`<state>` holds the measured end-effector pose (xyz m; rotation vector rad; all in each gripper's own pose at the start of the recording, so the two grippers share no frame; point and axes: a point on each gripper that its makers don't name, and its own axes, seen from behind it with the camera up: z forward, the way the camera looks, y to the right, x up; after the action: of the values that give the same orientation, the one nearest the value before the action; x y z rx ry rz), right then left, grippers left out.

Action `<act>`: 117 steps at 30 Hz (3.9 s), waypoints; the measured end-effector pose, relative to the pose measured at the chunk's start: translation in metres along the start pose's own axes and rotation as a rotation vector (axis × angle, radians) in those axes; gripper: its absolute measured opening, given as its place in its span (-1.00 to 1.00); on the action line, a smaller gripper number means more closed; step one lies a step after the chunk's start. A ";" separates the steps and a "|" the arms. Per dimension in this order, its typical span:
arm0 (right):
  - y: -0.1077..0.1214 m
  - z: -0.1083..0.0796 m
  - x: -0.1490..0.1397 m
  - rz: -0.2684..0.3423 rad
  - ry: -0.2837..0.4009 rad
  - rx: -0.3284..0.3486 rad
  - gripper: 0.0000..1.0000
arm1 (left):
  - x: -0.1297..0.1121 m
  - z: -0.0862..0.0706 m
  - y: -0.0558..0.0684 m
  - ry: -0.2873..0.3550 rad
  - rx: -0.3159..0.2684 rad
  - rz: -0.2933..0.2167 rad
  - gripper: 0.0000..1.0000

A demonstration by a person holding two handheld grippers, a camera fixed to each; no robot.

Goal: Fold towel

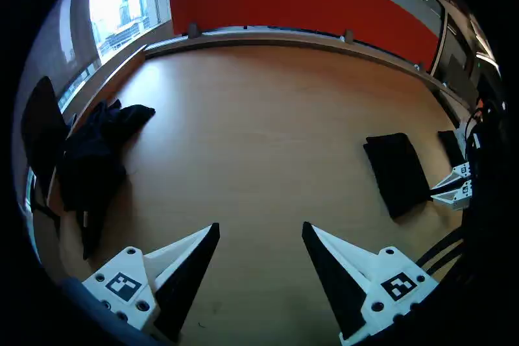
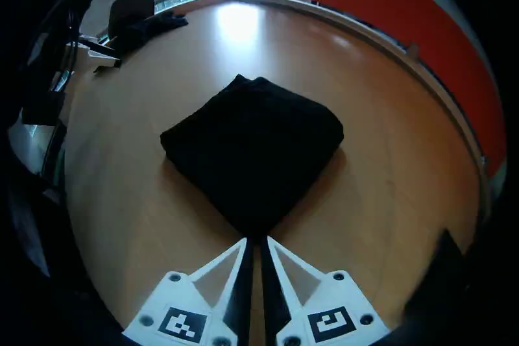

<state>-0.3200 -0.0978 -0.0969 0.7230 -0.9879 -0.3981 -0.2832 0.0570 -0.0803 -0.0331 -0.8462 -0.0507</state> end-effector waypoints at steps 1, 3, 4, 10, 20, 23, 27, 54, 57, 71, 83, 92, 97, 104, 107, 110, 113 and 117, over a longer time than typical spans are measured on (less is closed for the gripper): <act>0.000 0.000 0.001 0.001 0.004 -0.001 -0.90 | 0.000 0.000 0.000 0.000 0.000 0.000 0.89; -0.001 0.000 0.003 0.002 0.013 -0.003 -0.91 | -0.001 0.000 0.000 -0.001 0.001 -0.001 0.89; -0.001 -0.001 0.004 0.004 0.017 -0.003 -0.91 | -0.001 0.000 0.000 -0.001 0.000 -0.001 0.89; 0.001 -0.007 0.020 0.016 0.060 -0.013 -0.91 | 0.000 0.000 -0.002 0.000 0.001 0.000 0.89; 0.003 -0.026 0.069 -0.007 0.159 -0.030 -0.91 | 0.002 0.000 -0.002 0.005 0.000 -0.003 0.89; 0.003 -0.032 0.086 -0.022 0.188 -0.036 -0.91 | 0.003 0.000 -0.002 0.007 -0.002 -0.002 0.89; 0.003 -0.040 0.108 -0.043 0.225 -0.041 -0.91 | 0.004 -0.001 -0.001 0.011 -0.003 -0.001 0.89; 0.018 -0.101 0.202 -0.066 0.412 -0.094 -0.91 | 0.014 -0.004 0.001 0.035 -0.009 0.000 0.89; 0.019 -0.103 0.202 -0.062 0.413 -0.099 -0.91 | 0.015 -0.004 0.002 0.037 -0.012 0.002 0.89; 0.058 -0.125 0.190 -0.017 0.412 -0.160 -0.91 | 0.020 -0.005 0.007 0.041 -0.023 0.016 0.89; 0.123 -0.152 0.165 0.073 0.387 -0.243 -0.91 | 0.021 -0.007 0.007 0.043 -0.020 0.021 0.89; 0.171 -0.169 0.148 0.133 0.361 -0.297 -0.91 | 0.018 -0.007 0.007 0.036 -0.015 0.020 0.88; 0.197 -0.176 0.140 0.161 0.343 -0.325 -0.91 | 0.018 -0.006 0.008 0.034 -0.012 0.018 0.89; 0.233 -0.186 0.130 0.188 0.322 -0.365 -0.92 | 0.019 -0.005 0.009 0.032 -0.008 0.017 0.89; 0.247 -0.190 0.126 0.196 0.312 -0.384 -0.92 | 0.020 -0.004 0.009 0.030 -0.006 0.018 0.89; 0.262 -0.194 0.120 0.207 0.301 -0.402 -0.92 | 0.021 -0.003 0.009 0.029 -0.004 0.017 0.89; 0.276 -0.196 0.114 0.218 0.288 -0.417 -0.92 | 0.024 -0.002 0.009 0.030 -0.003 0.016 0.89; 0.292 -0.198 0.104 0.231 0.268 -0.433 -0.92 | 0.026 -0.001 0.011 0.030 -0.002 0.017 0.89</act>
<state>-0.1006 0.1172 0.1055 0.2566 -0.6886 -0.2893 -0.2642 0.0669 -0.0616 -0.0408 -0.8158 -0.0361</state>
